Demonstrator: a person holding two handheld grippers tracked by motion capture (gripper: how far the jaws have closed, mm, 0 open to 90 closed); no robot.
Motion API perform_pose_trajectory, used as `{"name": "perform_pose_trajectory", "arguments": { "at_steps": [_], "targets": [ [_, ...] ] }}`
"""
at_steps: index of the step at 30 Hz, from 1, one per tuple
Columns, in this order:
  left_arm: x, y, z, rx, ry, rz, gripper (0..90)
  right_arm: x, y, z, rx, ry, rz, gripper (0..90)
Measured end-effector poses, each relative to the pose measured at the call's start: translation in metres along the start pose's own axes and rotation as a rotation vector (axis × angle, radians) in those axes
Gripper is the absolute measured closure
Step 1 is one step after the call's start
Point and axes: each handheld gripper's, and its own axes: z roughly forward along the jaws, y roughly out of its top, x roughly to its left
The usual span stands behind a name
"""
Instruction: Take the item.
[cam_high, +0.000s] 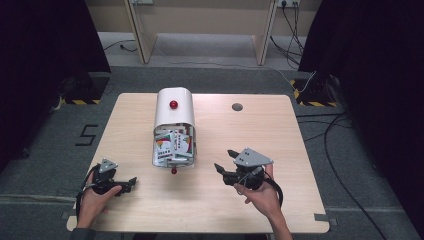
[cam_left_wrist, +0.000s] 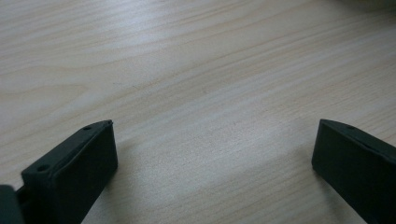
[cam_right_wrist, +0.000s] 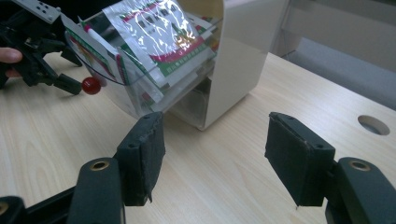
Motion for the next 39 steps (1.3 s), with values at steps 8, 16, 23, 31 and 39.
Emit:
{"name": "perform_pose_trajectory", "arguments": {
  "at_steps": [8, 16, 23, 31, 39],
  "targets": [
    [0.0, 0.0, 0.0, 0.0, 0.002, -0.002, 0.0, 0.004, 0.006, -0.001, -0.018, 0.023, -0.01, 40.1],
    [0.0, 0.0, 0.0, 0.0, 0.002, -0.002, 0.0, 0.01, 0.013, -0.001, -0.039, 0.054, -0.028, 42.7],
    [0.0, 0.0, 0.0, 0.0, 0.002, -0.002, 0.0, 0.014, 0.018, 0.002, -0.058, 0.095, -0.042, 47.2],
    [0.0, 0.0, 0.0, 0.0, 0.002, -0.002, 0.0, 0.025, 0.03, 0.007, -0.07, 0.136, -0.096, 52.8],
    [0.0, 0.0, 0.0, -0.002, 0.002, -0.004, 0.0, 0.036, 0.04, 0.016, -0.075, 0.17, -0.144, 58.2]
  ]
}}
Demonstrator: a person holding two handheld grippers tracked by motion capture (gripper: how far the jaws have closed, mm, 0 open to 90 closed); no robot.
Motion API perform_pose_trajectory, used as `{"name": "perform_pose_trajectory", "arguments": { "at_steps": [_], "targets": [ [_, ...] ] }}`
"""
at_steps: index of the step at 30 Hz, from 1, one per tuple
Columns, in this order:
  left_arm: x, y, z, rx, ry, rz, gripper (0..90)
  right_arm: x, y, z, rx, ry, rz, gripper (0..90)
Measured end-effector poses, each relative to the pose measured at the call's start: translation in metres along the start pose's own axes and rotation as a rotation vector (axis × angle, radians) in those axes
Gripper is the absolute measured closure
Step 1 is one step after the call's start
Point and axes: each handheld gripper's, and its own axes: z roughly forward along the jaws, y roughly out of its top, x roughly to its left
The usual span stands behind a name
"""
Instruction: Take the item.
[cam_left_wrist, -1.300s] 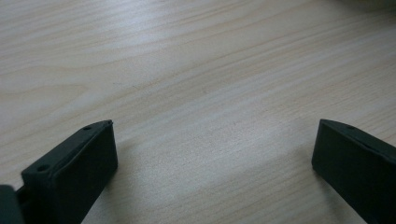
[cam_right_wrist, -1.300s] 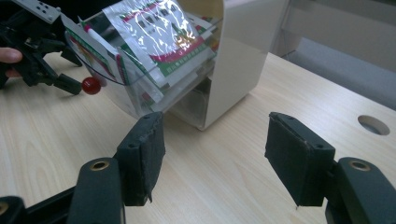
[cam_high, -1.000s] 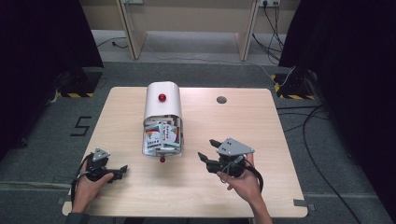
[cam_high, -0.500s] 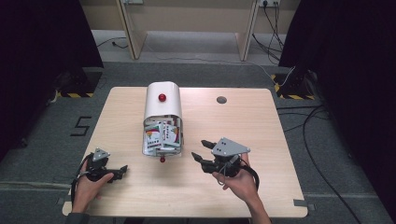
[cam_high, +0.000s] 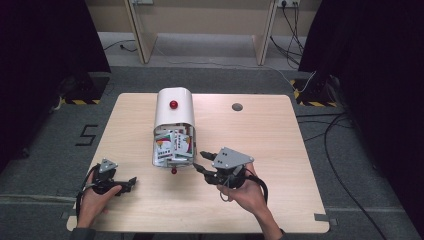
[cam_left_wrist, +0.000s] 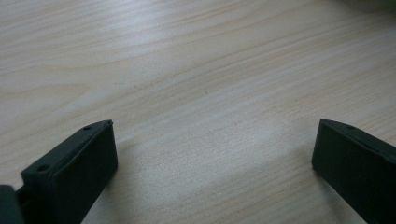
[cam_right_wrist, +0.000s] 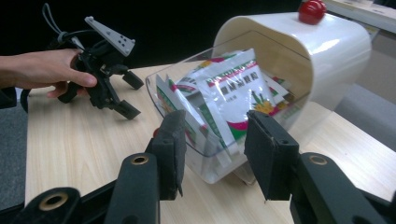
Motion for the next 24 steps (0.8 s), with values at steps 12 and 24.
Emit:
{"name": "perform_pose_trajectory", "arguments": {
  "at_steps": [12, 24],
  "targets": [
    [0.0, 0.0, 0.0, 0.0, 0.0, 0.0, 0.0, 0.003, 0.006, 0.021, 0.019, 0.041, -0.003, 59.7],
    [0.0, 0.0, 0.0, 0.0, 0.0, 0.0, 0.0, 0.002, 0.007, 0.036, 0.034, 0.07, -0.012, 61.9]
  ]
}}
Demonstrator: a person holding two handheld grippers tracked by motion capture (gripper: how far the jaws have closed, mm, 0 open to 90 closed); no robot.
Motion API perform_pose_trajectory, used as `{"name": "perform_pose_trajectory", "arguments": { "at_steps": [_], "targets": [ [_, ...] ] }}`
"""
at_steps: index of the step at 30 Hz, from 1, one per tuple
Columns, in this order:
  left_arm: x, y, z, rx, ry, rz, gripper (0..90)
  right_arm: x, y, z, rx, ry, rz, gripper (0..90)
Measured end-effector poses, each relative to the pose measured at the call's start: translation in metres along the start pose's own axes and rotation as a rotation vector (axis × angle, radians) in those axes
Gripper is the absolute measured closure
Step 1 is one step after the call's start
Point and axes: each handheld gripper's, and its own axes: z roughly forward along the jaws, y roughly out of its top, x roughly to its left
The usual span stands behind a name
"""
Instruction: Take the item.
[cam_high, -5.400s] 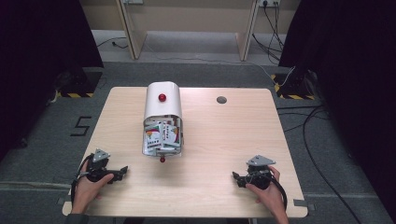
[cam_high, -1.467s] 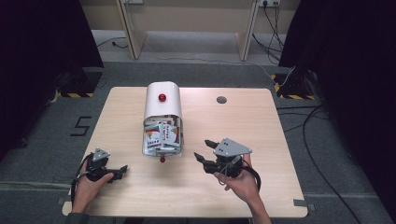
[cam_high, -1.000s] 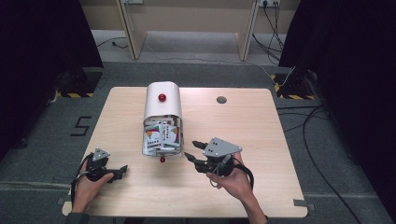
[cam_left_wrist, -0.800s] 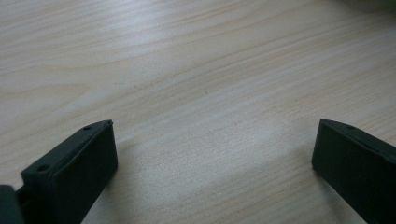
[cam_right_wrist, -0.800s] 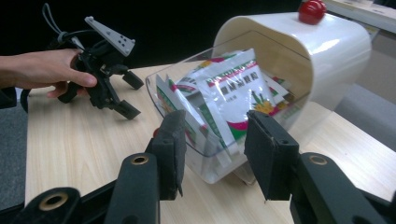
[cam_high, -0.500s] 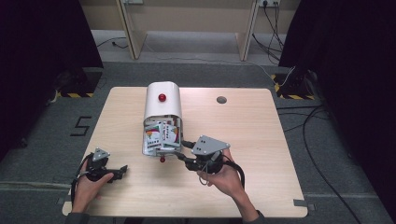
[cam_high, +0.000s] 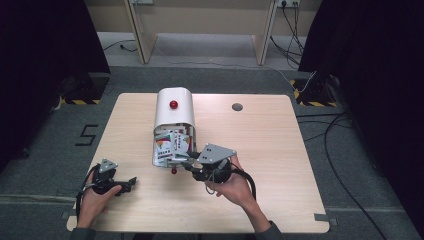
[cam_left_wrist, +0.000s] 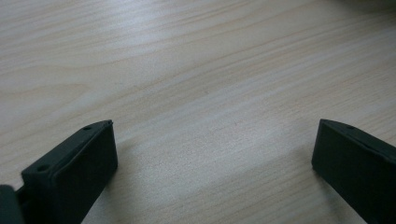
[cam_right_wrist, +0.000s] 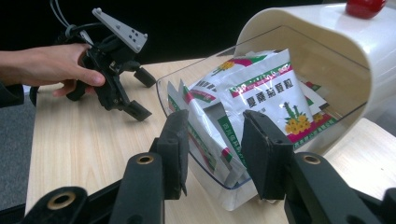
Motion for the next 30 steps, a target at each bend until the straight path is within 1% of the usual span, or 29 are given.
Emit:
{"name": "perform_pose_trajectory", "arguments": {
  "at_steps": [6, 8, 11, 12, 13, 14, 17, 18, 19, 23, 26, 29, 30],
  "targets": [
    [0.0, 0.0, 0.0, 0.0, 0.0, 0.0, 0.0, 0.0, 0.0, 0.006, 0.011, 0.02, -0.009, 64.8],
    [0.0, 0.0, 0.0, 0.0, 0.0, 0.0, 0.0, 0.001, -0.001, 0.009, 0.014, 0.037, -0.022, 66.3],
    [0.0, 0.0, 0.0, 0.0, 0.0, 0.0, 0.0, 0.001, 0.0, 0.011, 0.022, 0.042, -0.025, 67.6],
    [0.0, 0.0, 0.0, -0.001, 0.0, -0.001, 0.0, 0.001, 0.0, 0.012, 0.026, 0.05, -0.032, 69.7],
    [0.0, 0.0, 0.0, -0.001, 0.0, -0.001, 0.0, 0.001, 0.0, 0.012, 0.026, 0.05, -0.032, 69.7],
    [0.0, 0.0, 0.0, 0.0, 0.0, 0.0, 0.0, 0.001, 0.001, 0.013, 0.029, 0.06, -0.045, 72.0],
    [0.0, 0.0, 0.0, 0.0, 0.0, 0.0, 0.0, 0.002, 0.001, 0.014, 0.027, 0.068, -0.048, 73.8],
    [0.0, 0.0, 0.0, -0.001, 0.0, -0.001, 0.0, 0.002, 0.001, 0.014, 0.027, 0.068, -0.048, 73.8],
    [0.0, 0.0, 0.0, 0.0, 0.0, 0.0, 0.0, 0.002, 0.002, 0.015, 0.03, 0.07, -0.058, 74.0],
    [0.0, 0.0, 0.0, 0.0, 0.0, 0.0, 0.0, 0.002, 0.002, 0.016, 0.032, 0.066, -0.056, 72.8],
    [0.0, 0.0, 0.0, 0.0, 0.0, 0.0, 0.0, 0.002, 0.002, 0.017, 0.043, 0.069, -0.06, 72.1],
    [0.0, 0.0, 0.0, 0.0, 0.0, 0.0, 0.0, 0.002, 0.0, 0.015, 0.039, 0.068, -0.065, 73.5],
    [0.0, 0.0, 0.0, 0.0, 0.0, 0.0, 0.0, 0.002, -0.001, 0.014, 0.038, 0.07, -0.069, 75.2]
  ]
}}
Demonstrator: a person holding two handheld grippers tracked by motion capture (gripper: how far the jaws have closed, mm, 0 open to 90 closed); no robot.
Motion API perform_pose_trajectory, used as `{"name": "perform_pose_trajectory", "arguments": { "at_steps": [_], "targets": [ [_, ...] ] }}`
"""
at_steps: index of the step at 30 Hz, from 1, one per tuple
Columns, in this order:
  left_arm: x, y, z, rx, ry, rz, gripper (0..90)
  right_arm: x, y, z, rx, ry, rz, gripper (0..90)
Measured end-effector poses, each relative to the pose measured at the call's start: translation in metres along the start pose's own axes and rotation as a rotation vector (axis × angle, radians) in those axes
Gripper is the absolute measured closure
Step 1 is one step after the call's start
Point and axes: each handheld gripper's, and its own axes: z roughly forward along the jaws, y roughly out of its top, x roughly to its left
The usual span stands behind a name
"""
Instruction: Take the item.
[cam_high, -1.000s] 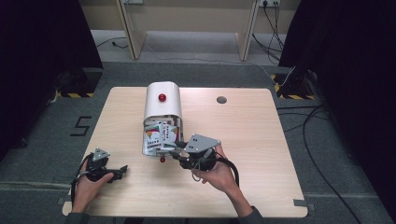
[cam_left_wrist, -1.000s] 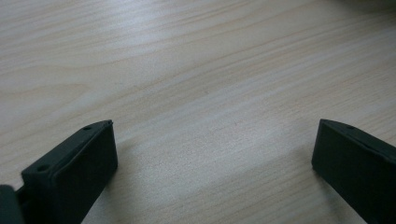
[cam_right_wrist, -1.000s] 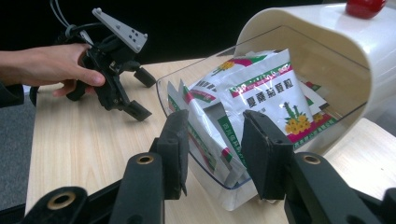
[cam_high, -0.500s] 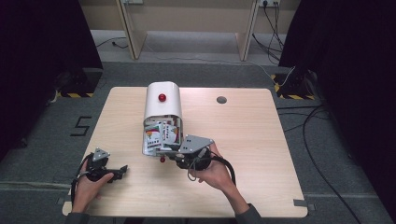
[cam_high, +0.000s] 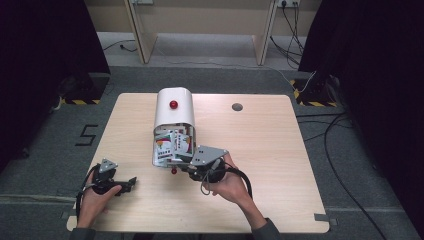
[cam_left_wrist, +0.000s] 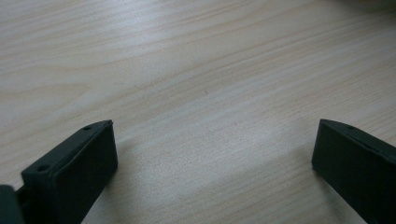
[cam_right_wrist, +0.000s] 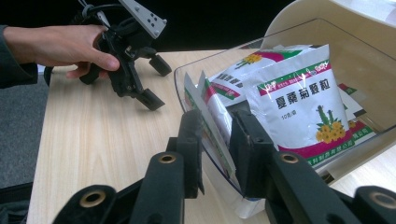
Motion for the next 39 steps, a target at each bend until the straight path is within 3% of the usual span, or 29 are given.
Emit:
{"name": "perform_pose_trajectory", "arguments": {
  "at_steps": [17, 39],
  "targets": [
    [0.0, 0.0, 0.0, 0.0, 0.001, 0.0, 0.0, 0.002, 0.003, -0.001, 0.008, -0.003, -0.065, 88.5],
    [0.0, 0.0, 0.0, 0.0, 0.0, 0.001, 0.0, -0.006, 0.017, -0.019, -0.059, 0.015, -0.024, 90.0]
  ]
}}
